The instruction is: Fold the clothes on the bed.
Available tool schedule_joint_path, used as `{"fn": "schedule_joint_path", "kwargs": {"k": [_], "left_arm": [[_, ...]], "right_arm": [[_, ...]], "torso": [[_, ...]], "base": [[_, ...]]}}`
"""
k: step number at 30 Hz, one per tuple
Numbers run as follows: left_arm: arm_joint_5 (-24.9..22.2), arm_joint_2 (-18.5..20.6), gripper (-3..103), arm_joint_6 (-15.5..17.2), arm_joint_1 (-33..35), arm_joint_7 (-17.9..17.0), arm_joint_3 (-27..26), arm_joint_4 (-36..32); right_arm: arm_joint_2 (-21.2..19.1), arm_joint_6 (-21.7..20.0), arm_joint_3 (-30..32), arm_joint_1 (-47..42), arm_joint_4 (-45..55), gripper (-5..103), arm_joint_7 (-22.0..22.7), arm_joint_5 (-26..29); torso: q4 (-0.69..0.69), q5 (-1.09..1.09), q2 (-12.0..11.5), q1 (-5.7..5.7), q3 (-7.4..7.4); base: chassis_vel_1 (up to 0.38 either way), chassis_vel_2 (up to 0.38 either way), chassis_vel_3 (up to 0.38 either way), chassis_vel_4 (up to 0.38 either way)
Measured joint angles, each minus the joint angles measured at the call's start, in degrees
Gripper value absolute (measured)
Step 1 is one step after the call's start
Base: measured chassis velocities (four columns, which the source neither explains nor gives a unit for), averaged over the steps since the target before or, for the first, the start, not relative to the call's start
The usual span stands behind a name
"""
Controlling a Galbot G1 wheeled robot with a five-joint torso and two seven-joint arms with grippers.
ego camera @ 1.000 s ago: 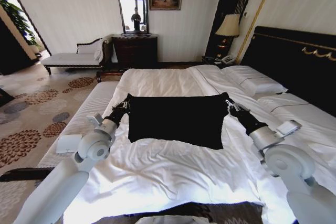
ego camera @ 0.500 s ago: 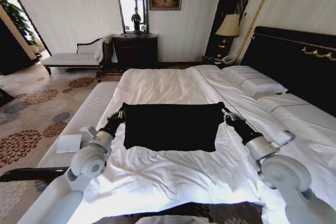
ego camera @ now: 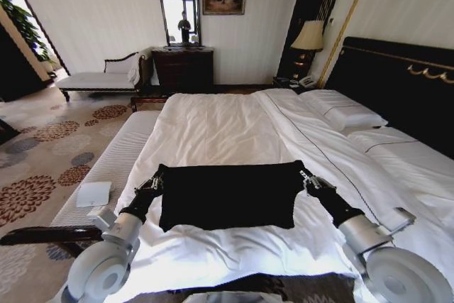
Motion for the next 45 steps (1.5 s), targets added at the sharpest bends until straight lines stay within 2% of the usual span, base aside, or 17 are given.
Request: {"fn": "schedule_joint_path", "kwargs": {"k": [3,6,7,8,10,12,13,17,18,22,23,26,27,31,32,36,45], "left_arm": [[-0.71,0.31,1,0.42,-3.02,-0.84,2.61,2.51],[-2.77,0.57,1,1.12,-9.55,-1.78,7.47,9.21],[-3.51,0.50,1,1.32,-12.14,-2.09,9.16,12.21],[-3.51,0.50,1,1.32,-12.14,-2.09,9.16,12.21],[-3.89,0.11,1,1.43,-18.51,-2.19,13.85,19.52],[-3.52,-0.81,1,1.37,-24.42,-2.15,18.33,25.46],[-3.52,-0.81,1,1.37,-24.42,-2.15,18.33,25.46],[-2.77,-4.48,1,0.85,-35.32,-1.52,25.99,37.72],[-2.77,-4.48,1,0.85,-35.32,-1.52,25.99,37.72],[-1.33,-8.65,1,-0.05,-43.98,-0.06,29.78,50.47],[-1.33,-8.65,1,-0.05,-43.98,-0.06,29.78,50.47],[0.62,-12.64,1,-1.14,-48.86,1.30,30.05,59.51],[0.62,-12.64,1,-1.14,-48.86,1.30,30.05,59.51],[2.73,-17.96,1,-2.65,-52.06,2.81,28.68,67.67],[2.73,-17.96,1,-2.65,-52.06,2.81,28.68,67.67],[5.06,-22.24,1,-3.91,-53.90,4.16,27.42,73.39],[8.44,-27.43,1,-6.31,-56.75,5.97,25.31,81.08]], "right_arm": [[0.10,-1.33,-2.72,1.79,-0.01,0,1.47,0.02],[-0.92,-2.20,-8.36,7.19,-5.08,0,3.47,-0.14],[-1.45,-2.04,-10.25,9.13,-7.90,0,3.31,-1.72],[-1.45,-2.04,-10.25,9.13,-7.90,0,3.31,-1.72],[-2.34,-0.83,-14.70,13.33,-14.36,0,2.11,-5.47],[-2.78,-0.30,-17.99,17.03,-18.74,0,1.78,-6.39],[-2.78,-0.30,-17.99,17.03,-18.74,0,1.78,-6.39],[-3.27,1.84,-24.72,25.77,-31.25,0,1.32,-7.53],[-3.27,1.84,-24.72,25.77,-31.25,0,1.32,-7.53],[-2.77,5.28,-29.40,34.55,-42.71,0,0.41,-8.43],[-2.77,5.28,-29.40,34.55,-42.71,0,0.41,-8.43],[-1.82,7.67,-31.93,40.26,-50.69,0,-0.12,-8.70],[-1.82,7.67,-31.93,40.26,-50.69,0,-0.12,-8.70],[-0.69,10.88,-34.24,44.59,-58.47,0,-1.75,-11.01],[-0.69,10.88,-34.24,44.59,-58.47,0,-1.75,-11.01],[1.60,13.76,-36.31,48.02,-63.99,0,-2.33,-12.97],[5.35,17.71,-38.44,52.15,-70.74,0,-1.86,-17.59]], "torso": [[-0.01,-0.01,0.00,0.00,0.00],[0.01,-0.02,0.00,0.00,0.00],[0.01,-0.02,0.00,0.00,0.01],[0.01,-0.02,0.00,0.00,0.01],[0.00,-0.02,-0.01,0.01,0.02],[-0.01,0.00,-0.02,0.03,0.03],[-0.01,0.00,-0.02,0.03,0.03],[-0.01,-0.01,-0.02,0.02,0.02],[-0.01,-0.01,-0.02,0.02,0.02],[-0.01,0.01,-0.02,0.03,0.02],[-0.01,0.01,-0.02,0.03,0.02],[0.00,0.00,-0.02,0.04,0.03],[0.00,0.00,-0.02,0.04,0.03],[0.00,0.00,-0.02,0.02,0.02],[0.00,0.00,-0.02,0.02,0.02],[-0.01,-0.01,-0.01,0.02,0.01],[0.00,-0.02,-0.01,0.02,0.01]], "base": [[0.000,0.000,0.000,0.000],[0.000,0.000,0.000,0.000],[0.000,0.000,0.000,0.000],[0.000,0.000,0.000,0.000],[0.000,0.000,0.000,0.000],[0.000,0.000,0.000,0.000],[0.000,0.000,0.000,0.000],[0.000,0.000,0.000,0.000],[0.000,0.000,0.000,0.000],[0.000,0.000,0.000,0.000],[0.000,0.000,0.000,0.000],[0.000,0.000,0.000,0.000],[0.000,0.000,0.000,0.000],[0.000,0.000,0.000,0.000],[0.000,0.000,0.000,0.000],[0.000,0.000,0.000,0.000],[0.000,0.000,0.000,0.000]]}}
